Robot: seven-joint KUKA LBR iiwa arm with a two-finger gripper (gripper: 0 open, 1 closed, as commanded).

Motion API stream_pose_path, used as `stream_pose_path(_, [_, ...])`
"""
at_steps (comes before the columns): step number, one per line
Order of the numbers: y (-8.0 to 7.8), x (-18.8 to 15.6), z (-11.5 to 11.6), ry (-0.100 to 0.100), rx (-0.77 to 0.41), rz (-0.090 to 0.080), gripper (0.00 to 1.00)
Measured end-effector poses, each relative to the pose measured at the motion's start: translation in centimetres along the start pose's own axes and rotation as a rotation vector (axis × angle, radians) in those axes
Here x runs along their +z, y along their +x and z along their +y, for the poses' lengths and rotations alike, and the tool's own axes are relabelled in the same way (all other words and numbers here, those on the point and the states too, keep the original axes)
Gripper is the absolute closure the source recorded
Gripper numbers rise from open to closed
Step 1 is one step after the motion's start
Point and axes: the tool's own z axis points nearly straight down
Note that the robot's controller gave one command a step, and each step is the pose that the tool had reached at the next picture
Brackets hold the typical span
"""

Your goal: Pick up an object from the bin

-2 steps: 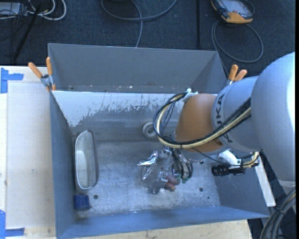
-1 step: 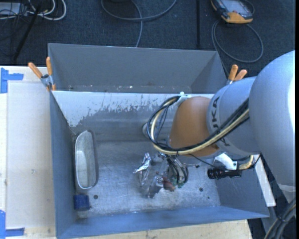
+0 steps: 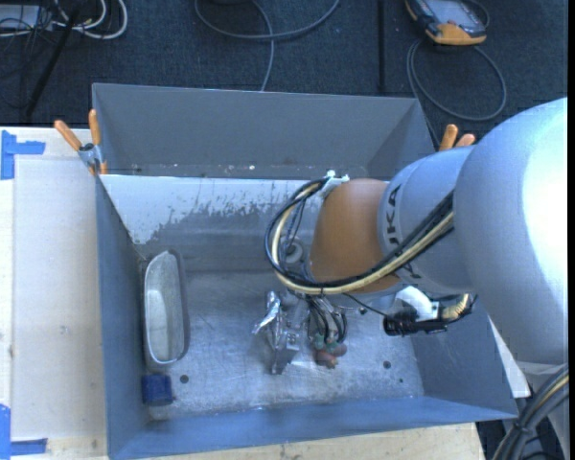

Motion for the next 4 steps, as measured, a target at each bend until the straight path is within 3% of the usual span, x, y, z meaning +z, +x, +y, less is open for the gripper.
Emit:
stream_pose_path(1, [0.0, -0.3, 0.2, -0.003, -0.004, -0.002, 1.00])
stream_pose_path(2, [1.8, -7.5, -1.1, -0.003, 0.157, -0.002, 1.00])
stream_pose_path(3, [2.0, -7.3, -1.1, 0.000, 0.153, 0.002, 0.00])
stream_pose_path(4, [2.4, -0.2, -8.2, 0.000, -0.130, 0.002, 0.00])
